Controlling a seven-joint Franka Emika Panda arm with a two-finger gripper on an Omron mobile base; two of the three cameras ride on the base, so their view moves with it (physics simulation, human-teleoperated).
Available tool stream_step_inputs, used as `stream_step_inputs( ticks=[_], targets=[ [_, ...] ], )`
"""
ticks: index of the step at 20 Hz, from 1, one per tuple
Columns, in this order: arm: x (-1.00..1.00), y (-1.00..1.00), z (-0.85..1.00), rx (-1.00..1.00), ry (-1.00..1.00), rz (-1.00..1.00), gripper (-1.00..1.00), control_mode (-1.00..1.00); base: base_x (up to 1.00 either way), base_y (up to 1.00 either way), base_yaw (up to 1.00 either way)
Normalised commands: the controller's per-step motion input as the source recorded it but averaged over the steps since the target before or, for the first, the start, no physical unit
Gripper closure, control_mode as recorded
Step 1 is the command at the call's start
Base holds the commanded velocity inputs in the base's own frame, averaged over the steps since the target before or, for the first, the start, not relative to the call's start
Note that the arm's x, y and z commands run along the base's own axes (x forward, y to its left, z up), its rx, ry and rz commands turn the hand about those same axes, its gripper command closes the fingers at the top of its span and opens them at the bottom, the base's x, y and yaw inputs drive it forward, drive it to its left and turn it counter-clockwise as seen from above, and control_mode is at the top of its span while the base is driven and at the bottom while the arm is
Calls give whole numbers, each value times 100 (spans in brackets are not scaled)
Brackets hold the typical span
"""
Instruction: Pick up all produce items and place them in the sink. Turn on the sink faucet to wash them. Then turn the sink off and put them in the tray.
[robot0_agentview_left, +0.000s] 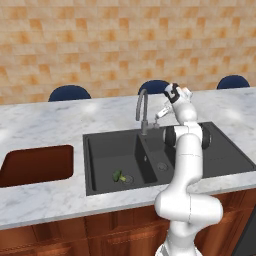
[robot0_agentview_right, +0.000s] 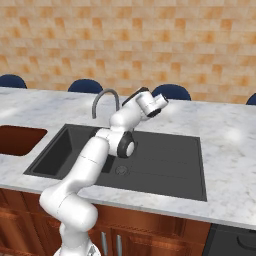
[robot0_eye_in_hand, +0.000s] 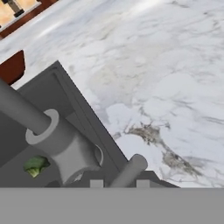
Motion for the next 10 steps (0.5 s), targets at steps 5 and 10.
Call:
stream_step_inputs(
  ticks=[5,10],
  targets=[
    [-2,0,9,0,0,0,-100,-100,0,0,0],
    [-2,0,32,0,0,0,-100,-100,0,0,0]
  ],
)
